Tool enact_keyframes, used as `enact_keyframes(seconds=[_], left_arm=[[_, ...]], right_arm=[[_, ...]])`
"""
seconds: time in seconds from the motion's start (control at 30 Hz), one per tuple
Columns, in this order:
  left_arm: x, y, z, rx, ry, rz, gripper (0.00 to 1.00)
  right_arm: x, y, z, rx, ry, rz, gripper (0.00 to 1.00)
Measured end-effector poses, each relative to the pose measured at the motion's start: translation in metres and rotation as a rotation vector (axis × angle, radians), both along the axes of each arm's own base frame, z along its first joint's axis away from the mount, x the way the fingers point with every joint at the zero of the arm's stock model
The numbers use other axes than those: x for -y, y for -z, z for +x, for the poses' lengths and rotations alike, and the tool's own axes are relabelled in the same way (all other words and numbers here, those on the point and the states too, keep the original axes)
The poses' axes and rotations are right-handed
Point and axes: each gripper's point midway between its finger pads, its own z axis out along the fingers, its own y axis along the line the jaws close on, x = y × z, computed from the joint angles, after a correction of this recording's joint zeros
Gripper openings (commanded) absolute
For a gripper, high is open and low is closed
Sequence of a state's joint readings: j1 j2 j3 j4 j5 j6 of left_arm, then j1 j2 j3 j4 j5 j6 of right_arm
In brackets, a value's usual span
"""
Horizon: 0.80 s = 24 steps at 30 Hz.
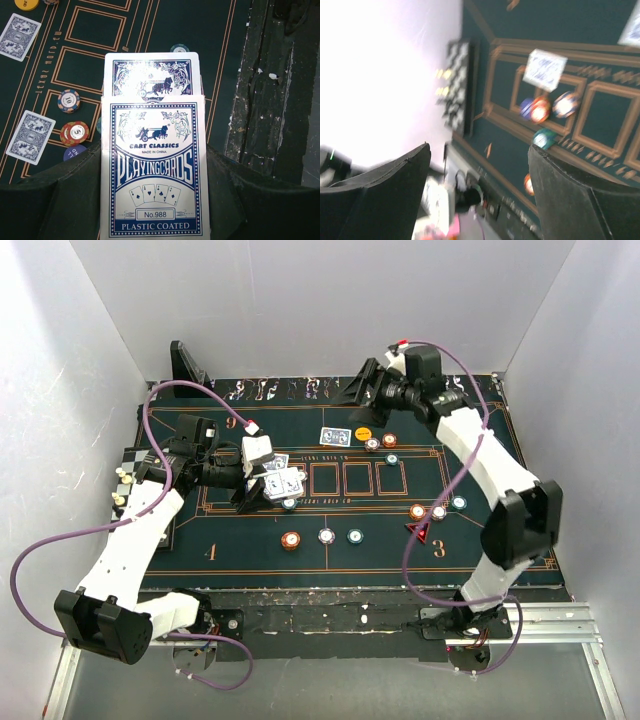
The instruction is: Distribute texas hold em gaming equipment
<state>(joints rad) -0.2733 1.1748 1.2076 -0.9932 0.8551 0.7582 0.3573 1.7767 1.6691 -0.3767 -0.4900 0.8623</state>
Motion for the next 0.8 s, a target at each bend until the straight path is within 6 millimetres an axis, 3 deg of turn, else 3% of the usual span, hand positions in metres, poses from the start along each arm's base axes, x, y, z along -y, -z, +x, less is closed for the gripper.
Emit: enact_keyframes(seconds=[0.07, 0.13, 0.23, 0.3, 0.4, 0.6, 0.8], left_arm=[[0.0, 0.0, 0.0, -0.001, 0.001, -0.002, 0.0], [0.001, -0.002, 0.0, 0.001, 0.004, -0.006, 0.0], [0.001, -0.002, 0.0, 0.002, 0.005, -0.008, 0.0], [0.001, -0.002, 0.0, 0.002, 0.006, -0.009, 0.0], [0.002, -0.002, 0.0, 0.002, 0.006, -0.01, 0.0], [0.002, -0.002, 0.0, 0.001, 0.008, -0.012, 0.0], [0.002, -0.003, 0.0, 0.002, 0.01, -0.016, 0.0]], right_arm=[[-0.02, -0.024, -0.044, 0.05, -0.107, 0.062, 0.87], [-0.04, -0.034, -0.086, 0.07, -0.214, 0.115, 0.87], [-0.066, -0.027, -0.137, 0.036, -0.351, 0.158, 0.88], [-0.078, -0.016, -0.156, -0.003, -0.405, 0.162, 0.88], [-0.086, -0.005, -0.171, -0.042, -0.444, 0.158, 0.89], [-0.097, 0.0, -0.181, -0.058, -0.482, 0.173, 0.9], [-0.109, 0.008, -0.186, -0.085, -0.513, 0.213, 0.69]])
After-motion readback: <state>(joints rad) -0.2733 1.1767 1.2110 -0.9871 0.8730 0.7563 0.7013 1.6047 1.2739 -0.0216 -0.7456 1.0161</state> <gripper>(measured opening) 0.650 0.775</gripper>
